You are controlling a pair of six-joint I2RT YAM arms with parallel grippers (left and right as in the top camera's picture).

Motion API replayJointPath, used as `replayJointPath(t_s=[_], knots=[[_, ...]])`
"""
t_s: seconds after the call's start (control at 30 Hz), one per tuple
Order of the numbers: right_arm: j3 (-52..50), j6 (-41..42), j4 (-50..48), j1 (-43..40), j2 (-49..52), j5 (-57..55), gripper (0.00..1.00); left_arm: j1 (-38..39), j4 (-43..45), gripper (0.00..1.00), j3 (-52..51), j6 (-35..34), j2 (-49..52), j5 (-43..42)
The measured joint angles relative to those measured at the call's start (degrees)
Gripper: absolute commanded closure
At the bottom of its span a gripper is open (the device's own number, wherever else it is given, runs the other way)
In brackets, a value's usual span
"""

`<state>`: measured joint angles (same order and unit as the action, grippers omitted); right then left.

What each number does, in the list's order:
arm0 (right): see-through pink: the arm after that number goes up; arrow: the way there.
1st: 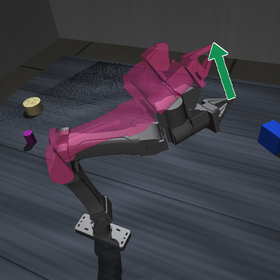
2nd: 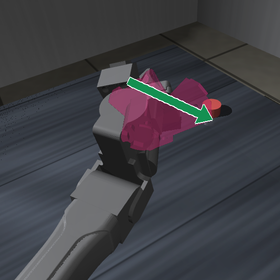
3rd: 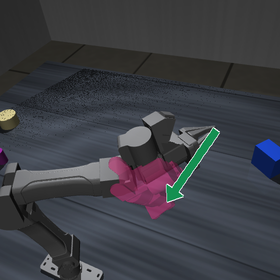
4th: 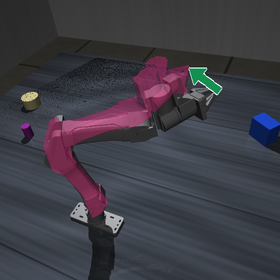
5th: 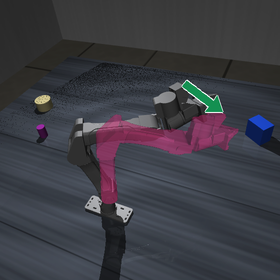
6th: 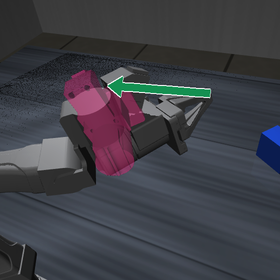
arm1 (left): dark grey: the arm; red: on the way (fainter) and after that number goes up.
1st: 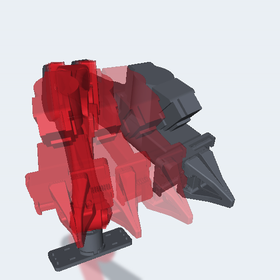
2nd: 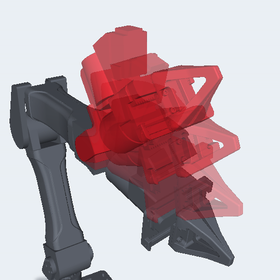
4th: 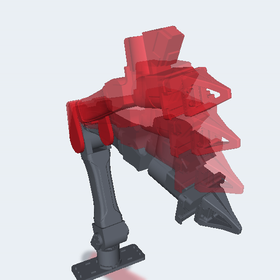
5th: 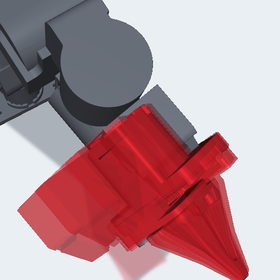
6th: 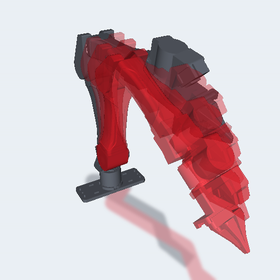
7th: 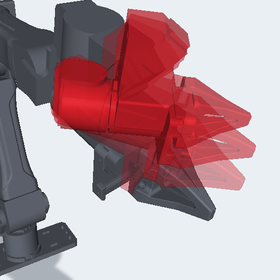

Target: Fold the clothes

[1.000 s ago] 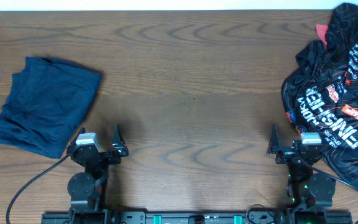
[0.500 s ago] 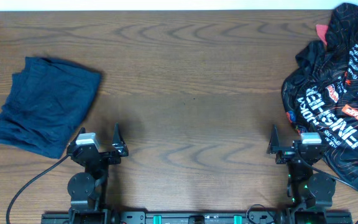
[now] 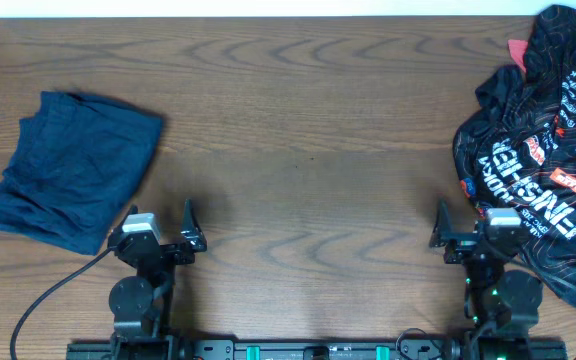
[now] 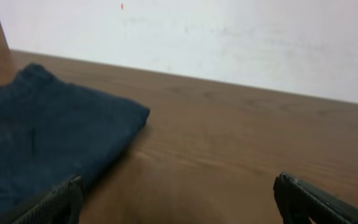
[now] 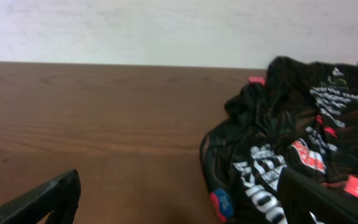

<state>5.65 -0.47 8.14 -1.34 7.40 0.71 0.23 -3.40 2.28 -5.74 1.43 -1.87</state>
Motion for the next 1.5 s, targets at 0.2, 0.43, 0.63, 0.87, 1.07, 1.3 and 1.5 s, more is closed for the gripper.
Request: replayJointPath(t_s=[0.2, 0.43, 0.63, 0.87, 1.07, 1.3, 1.5], knots=[[13.2, 0.0, 3.9, 0.0, 15.8, -1.6, 0.01, 0.0, -6.6, 0.02, 6.7, 0.0, 9.9, -0.3], [34.6, 0.0, 16.3, 0.0, 44.3, -2.1, 0.01, 0.0, -18.8, 0.02, 25.1, 0.0, 32.2, -0.7], [51.1, -0.9, 18.5, 0.0, 68.2, -2.3, 0.01, 0.0, -31.5, 0.02, 41.7, 0.0, 52.7, -0.7], [53.4, -2.2, 7.6, 0.0, 84.4, -5.0, 0.05, 0.0, -33.6, 0.02, 46.2, 0.0, 65.1, -2.4], [53.4, -1.6, 3.5, -0.8, 94.3, -7.7, 0.11, 0.0, -33.7, 0.02, 46.2, 0.0, 68.8, -2.7], [53.4, 1.5, 1.4, -3.0, 100.1, -9.6, 0.34, 0.0, -33.7, 0.02, 46.2, 0.0, 68.9, -2.7], [53.6, 2.7, 1.3, -3.1, 102.3, -9.9, 0.99, 0.0, -33.7, 0.02, 46.2, 0.0, 68.9, -2.7]])
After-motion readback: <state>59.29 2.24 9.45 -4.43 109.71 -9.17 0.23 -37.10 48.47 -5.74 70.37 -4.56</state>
